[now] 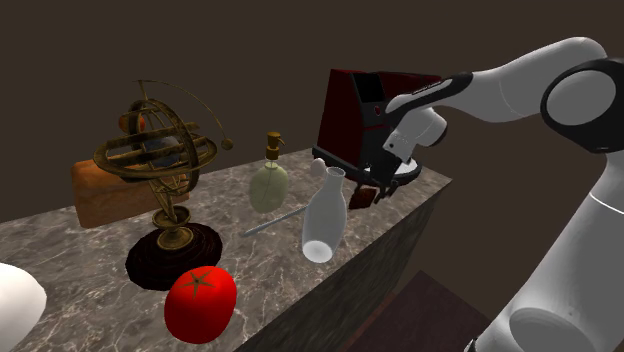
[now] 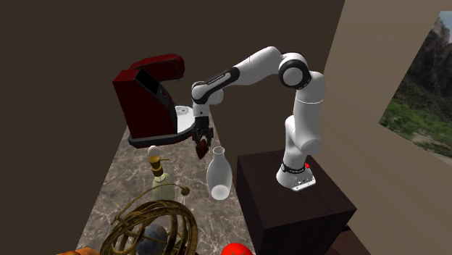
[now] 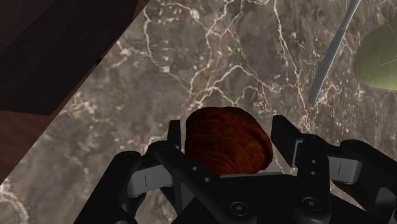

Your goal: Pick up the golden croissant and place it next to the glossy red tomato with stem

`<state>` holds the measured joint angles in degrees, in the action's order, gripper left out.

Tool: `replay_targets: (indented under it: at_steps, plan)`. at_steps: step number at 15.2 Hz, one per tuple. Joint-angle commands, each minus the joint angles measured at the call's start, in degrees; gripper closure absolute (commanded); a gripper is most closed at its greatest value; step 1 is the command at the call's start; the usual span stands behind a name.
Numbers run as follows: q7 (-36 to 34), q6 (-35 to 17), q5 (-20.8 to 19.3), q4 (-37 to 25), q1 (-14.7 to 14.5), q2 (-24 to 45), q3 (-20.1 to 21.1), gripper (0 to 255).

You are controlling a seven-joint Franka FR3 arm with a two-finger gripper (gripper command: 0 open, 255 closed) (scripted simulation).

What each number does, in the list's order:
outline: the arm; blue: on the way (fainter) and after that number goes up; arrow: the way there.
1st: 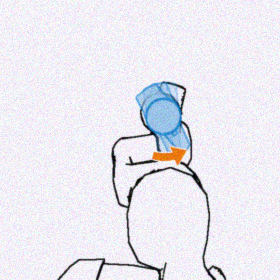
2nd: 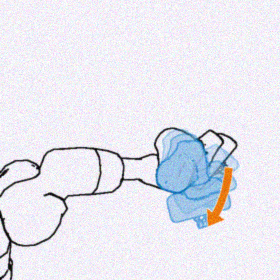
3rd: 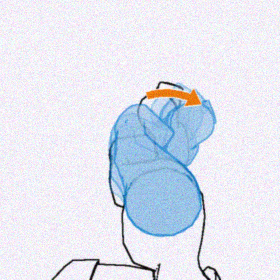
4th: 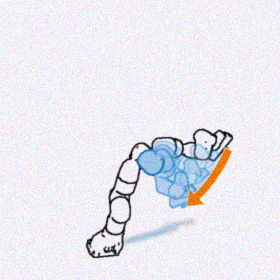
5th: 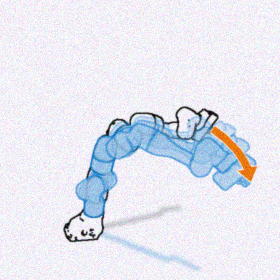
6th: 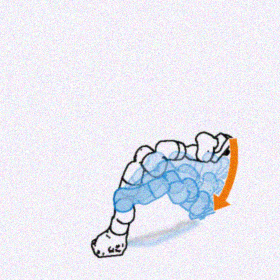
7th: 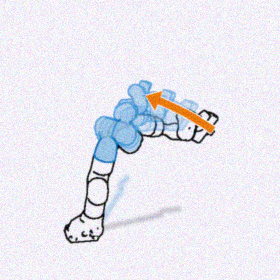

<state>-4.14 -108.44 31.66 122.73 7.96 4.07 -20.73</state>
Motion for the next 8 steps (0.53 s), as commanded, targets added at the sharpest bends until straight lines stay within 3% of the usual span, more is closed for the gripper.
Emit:
replay_targets:
  at_steps: [1, 8]
  plan:
    - [-0.99, 1.07, -0.50, -0.62, -0.09, -0.83, 0.02, 255]
    - [-3.84, 5.11, -2.10, -3.13, -0.05, -3.36, -0.10, 255]
